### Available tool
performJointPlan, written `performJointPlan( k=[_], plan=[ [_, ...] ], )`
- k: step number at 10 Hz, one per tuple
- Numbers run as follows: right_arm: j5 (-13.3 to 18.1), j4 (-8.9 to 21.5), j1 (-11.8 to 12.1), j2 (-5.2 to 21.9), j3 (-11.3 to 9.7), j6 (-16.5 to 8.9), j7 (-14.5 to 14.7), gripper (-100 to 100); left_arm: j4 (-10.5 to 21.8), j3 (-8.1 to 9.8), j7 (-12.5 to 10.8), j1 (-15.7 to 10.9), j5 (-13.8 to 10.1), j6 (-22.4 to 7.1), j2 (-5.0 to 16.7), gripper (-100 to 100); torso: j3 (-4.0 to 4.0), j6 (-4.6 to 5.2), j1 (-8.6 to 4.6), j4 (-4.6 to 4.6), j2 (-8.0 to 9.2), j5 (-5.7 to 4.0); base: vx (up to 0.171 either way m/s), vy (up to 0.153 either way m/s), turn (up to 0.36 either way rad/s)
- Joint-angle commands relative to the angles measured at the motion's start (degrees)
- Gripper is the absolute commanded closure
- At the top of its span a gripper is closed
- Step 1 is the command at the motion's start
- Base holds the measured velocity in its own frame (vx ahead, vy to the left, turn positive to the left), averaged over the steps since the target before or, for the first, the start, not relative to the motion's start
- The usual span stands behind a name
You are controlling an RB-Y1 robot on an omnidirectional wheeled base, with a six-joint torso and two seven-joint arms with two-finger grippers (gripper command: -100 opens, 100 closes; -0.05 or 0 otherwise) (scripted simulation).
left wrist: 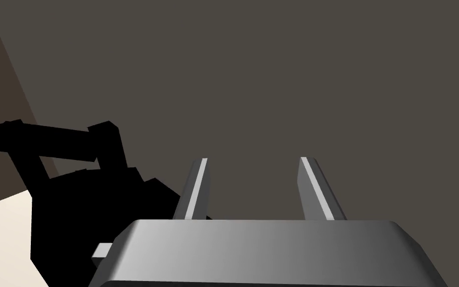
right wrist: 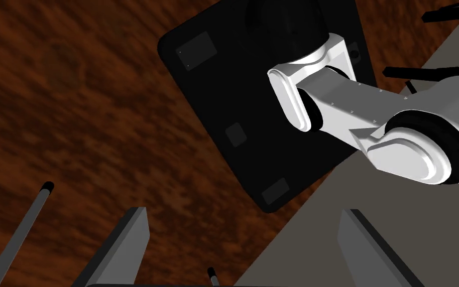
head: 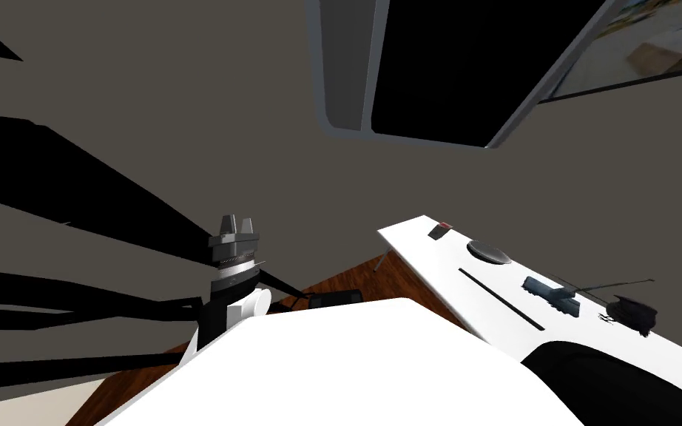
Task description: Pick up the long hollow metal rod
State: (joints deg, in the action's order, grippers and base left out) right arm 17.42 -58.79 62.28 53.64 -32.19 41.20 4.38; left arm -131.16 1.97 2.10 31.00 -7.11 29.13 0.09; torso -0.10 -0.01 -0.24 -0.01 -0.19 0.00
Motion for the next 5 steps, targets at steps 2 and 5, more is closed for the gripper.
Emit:
performJointPlan(
  k=[2, 5],
  plan=[
    [0.5, 4.0, -1.7, -0.1, -1.3, 0.6, -0.2, -100, 0.0, 0.01, 0.0, 0.0, 0.0, 0.0, 0.0, 0, 0.01, 0.06, 0.03, 0.02, 0.00, -0.05, 0.033, -0.026, 0.152],
    [0.8, 9.2, -1.4, 1.5, -2.7, 0.3, -0.3, -100, 0.0, 0.00, 0.0, 0.0, 0.0, 0.0, 0.0, 0, 0.08, -0.01, 0.08, 0.05, 0.12, 0.00, 0.029, -0.023, 0.206]
  ],
)
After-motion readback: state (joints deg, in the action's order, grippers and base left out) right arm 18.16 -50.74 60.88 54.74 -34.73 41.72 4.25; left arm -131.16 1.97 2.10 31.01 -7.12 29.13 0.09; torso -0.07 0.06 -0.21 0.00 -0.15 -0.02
